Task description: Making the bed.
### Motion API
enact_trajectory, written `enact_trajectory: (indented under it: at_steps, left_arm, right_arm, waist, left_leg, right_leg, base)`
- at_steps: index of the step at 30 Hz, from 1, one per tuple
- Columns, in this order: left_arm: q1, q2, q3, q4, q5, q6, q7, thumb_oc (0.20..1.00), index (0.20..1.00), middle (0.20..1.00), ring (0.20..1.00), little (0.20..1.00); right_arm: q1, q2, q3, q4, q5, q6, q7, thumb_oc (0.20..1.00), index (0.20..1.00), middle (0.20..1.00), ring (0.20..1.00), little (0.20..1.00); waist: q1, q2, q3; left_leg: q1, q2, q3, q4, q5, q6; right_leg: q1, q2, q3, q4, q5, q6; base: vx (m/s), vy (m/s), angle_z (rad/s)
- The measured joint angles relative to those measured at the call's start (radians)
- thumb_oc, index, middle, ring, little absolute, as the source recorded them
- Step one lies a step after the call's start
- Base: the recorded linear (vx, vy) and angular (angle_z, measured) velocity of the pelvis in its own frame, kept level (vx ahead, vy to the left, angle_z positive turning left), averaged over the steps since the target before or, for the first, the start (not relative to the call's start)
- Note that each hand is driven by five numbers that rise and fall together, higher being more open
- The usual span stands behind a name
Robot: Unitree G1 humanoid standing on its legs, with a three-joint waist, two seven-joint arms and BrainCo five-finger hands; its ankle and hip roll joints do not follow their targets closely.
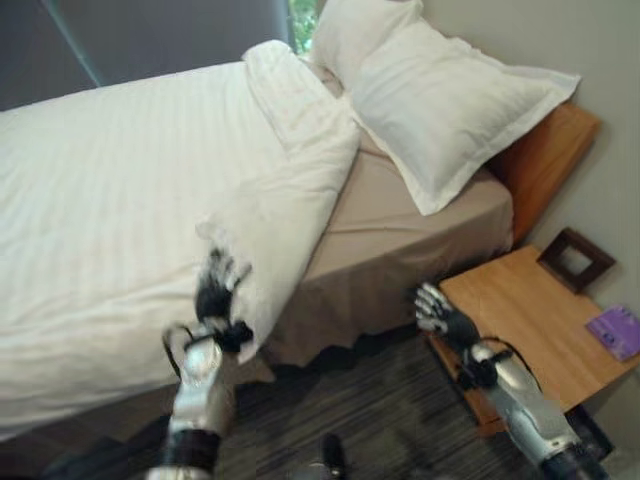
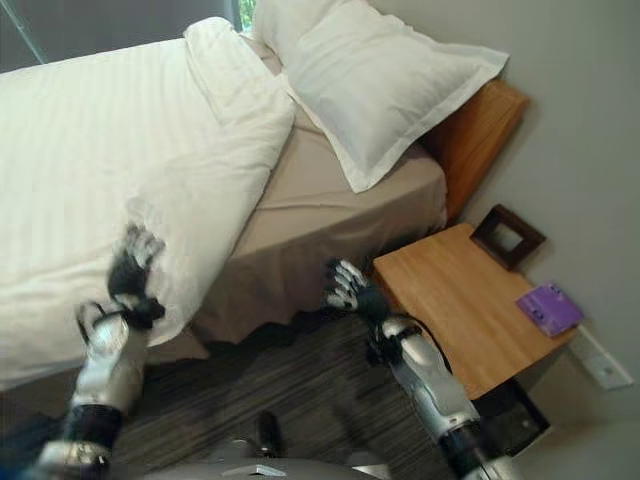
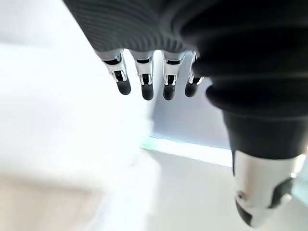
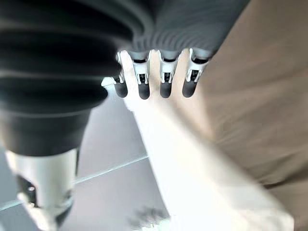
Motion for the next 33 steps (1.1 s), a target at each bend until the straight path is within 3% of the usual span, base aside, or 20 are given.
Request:
enact_trajectory:
  at_steps: [1,2,4,6,7,10,12,14,17,23,26,28,30,33]
  left_arm:
    - [-0.029,0.010,-0.005,-0.033,0.017,-0.017,-0.003,1.000,1.000,1.000,1.000,1.000]
    - [-0.040,0.022,-0.010,-0.039,0.020,-0.019,-0.002,1.000,1.000,1.000,1.000,1.000]
    - [-0.047,0.050,-0.004,-0.037,0.027,-0.019,-0.005,1.000,1.000,1.000,1.000,1.000]
    - [-0.081,0.124,-0.008,0.060,0.033,-0.012,-0.004,1.000,1.000,1.000,1.000,1.000]
    - [-0.141,0.218,-0.014,0.162,0.068,0.004,-0.005,1.000,1.000,1.000,1.000,1.000]
    - [-0.193,0.296,-0.061,0.221,0.109,0.025,0.001,1.000,1.000,1.000,1.000,1.000]
    - [-0.221,0.330,-0.101,0.252,0.113,0.036,-0.013,1.000,1.000,1.000,1.000,1.000]
    - [-0.304,0.361,-0.184,0.384,0.133,0.064,-0.038,1.000,1.000,1.000,1.000,1.000]
    - [-0.486,0.379,-0.281,0.720,0.146,0.122,-0.084,1.000,1.000,1.000,1.000,1.000]
    - [-0.614,0.383,-0.322,0.846,0.191,0.141,-0.126,1.000,1.000,1.000,1.000,1.000]
    - [-0.646,0.361,-0.323,0.883,0.191,0.143,-0.126,1.000,1.000,1.000,1.000,1.000]
    - [-0.674,0.334,-0.319,0.905,0.189,0.144,-0.125,1.000,1.000,1.000,1.000,1.000]
    - [-0.753,0.330,-0.283,0.986,0.189,0.157,-0.112,1.000,1.000,1.000,1.000,1.000]
    - [-0.769,0.321,-0.201,1.046,0.187,0.177,-0.067,1.000,1.000,1.000,1.000,1.000]
  right_arm:
    - [0.019,-0.004,0.017,-0.010,-0.001,-0.003,0.012,1.000,1.000,1.000,1.000,1.000]
    - [0.033,-0.002,0.020,-0.009,-0.001,0.000,0.017,1.000,1.000,1.000,1.000,1.000]
    - [0.062,-0.007,0.025,-0.006,0.000,0.010,0.029,1.000,1.000,1.000,1.000,1.000]
    - [0.118,-0.011,0.026,0.023,0.001,0.013,0.048,1.000,1.000,1.000,1.000,1.000]
    - [0.165,-0.016,0.021,0.053,0.000,0.016,0.062,1.000,1.000,1.000,1.000,1.000]
    - [0.185,-0.053,0.002,0.072,0.001,0.034,0.059,1.000,1.000,1.000,1.000,1.000]
    - [0.169,-0.043,-0.003,0.070,0.002,0.030,0.060,1.000,1.000,1.000,1.000,1.000]
    - [0.168,-0.040,0.004,0.079,0.003,0.031,0.063,1.000,1.000,1.000,1.000,1.000]
    - [0.182,-0.043,0.012,0.072,0.012,0.041,0.081,1.000,1.000,1.000,1.000,1.000]
    - [0.223,-0.053,0.007,0.066,0.015,0.060,0.098,1.000,1.000,1.000,1.000,1.000]
    - [0.228,-0.062,0.007,0.058,0.023,0.065,0.098,1.000,1.000,1.000,1.000,1.000]
    - [0.217,-0.085,0.008,0.039,0.045,0.066,0.099,1.000,1.000,1.000,1.000,1.000]
    - [0.195,-0.108,0.003,0.022,0.048,0.068,0.098,1.000,1.000,1.000,1.000,1.000]
    - [0.204,-0.111,-0.012,0.017,0.061,0.064,0.095,1.000,1.000,1.000,1.000,1.000]
  waist:
    - [-0.014,-0.014,-0.007]
    - [-0.018,-0.016,-0.005]
    - [-0.027,-0.011,-0.001]
    - [-0.036,-0.008,-0.003]
    - [-0.080,-0.027,-0.011]
    - [-0.065,-0.005,-0.061]
    - [-0.053,-0.004,-0.064]
    - [-0.054,0.000,-0.073]
    - [-0.093,0.013,-0.072]
    - [-0.163,0.043,-0.056]
    - [-0.172,0.060,-0.036]
    - [-0.194,0.074,0.021]
    - [-0.227,0.064,0.119]
    - [-0.256,0.046,0.169]
  left_leg:
    - [0.021,-0.050,-0.014,-0.007,-0.041,0.014]
    - [0.024,-0.068,-0.024,-0.005,-0.047,0.015]
    - [0.035,-0.080,-0.035,-0.009,-0.050,0.005]
    - [0.053,-0.077,-0.032,-0.024,-0.114,-0.070]
    - [0.063,-0.086,-0.025,-0.023,-0.109,-0.073]
    - [0.068,-0.091,-0.027,-0.027,-0.105,-0.066]
    - [0.080,-0.097,-0.035,-0.026,-0.092,-0.049]
    - [0.101,-0.090,-0.041,-0.028,-0.092,-0.049]
    - [0.099,-0.070,-0.043,-0.029,-0.093,-0.051]
    - [0.046,-0.051,-0.037,-0.031,-0.115,-0.081]
    - [-0.017,-0.054,-0.010,-0.032,-0.109,-0.072]
    - [-0.067,-0.063,-0.004,-0.034,-0.100,-0.065]
    - [-0.148,-0.074,0.032,-0.033,-0.079,-0.063]
    - [-0.195,-0.071,0.073,-0.036,-0.081,-0.065]
  right_leg:
    - [-0.045,-0.059,0.078,-0.082,-0.011,0.020]
    - [-0.057,-0.074,0.121,-0.160,-0.009,0.018]
    - [-0.071,-0.074,0.130,-0.314,0.011,0.014]
    - [-0.040,-0.012,0.136,-0.613,0.087,0.006]
    - [0.017,0.030,0.160,-0.726,0.168,-0.019]
    - [0.073,0.050,0.154,-0.762,0.205,-0.062]
    - [0.122,0.037,0.130,-0.854,0.304,-0.084]
    - [0.182,0.041,0.113,-0.924,0.330,-0.104]
    - [0.181,0.063,0.128,-0.930,0.321,-0.118]
    - [0.120,0.081,0.139,-0.930,0.318,-0.120]
    - [0.047,0.082,0.161,-0.929,0.343,-0.118]
    - [-0.004,0.077,0.174,-0.929,0.360,-0.111]
    - [-0.094,0.070,0.202,-0.924,0.390,-0.094]
    - [-0.152,0.076,0.227,-0.927,0.404,-0.094]
  base:
    - [0.16,0.109,0.50]
    - [0.22,0.032,0.56]
    - [0.23,0.012,0.32]
    - [0.17,-0.044,0.49]
    - [0.19,-0.093,1.00]
    - [0.11,-0.051,0.45]
    - [0.12,-0.034,0.20]
    - [0.11,-0.029,0.18]
    - [0.12,-0.031,-0.17]
    - [0.02,-0.004,-0.11]
    - [-0.10,0.031,-0.25]
    - [-0.11,0.033,-0.22]
    - [-0.06,0.000,-0.35]
    - [-0.03,-0.010,-0.39]
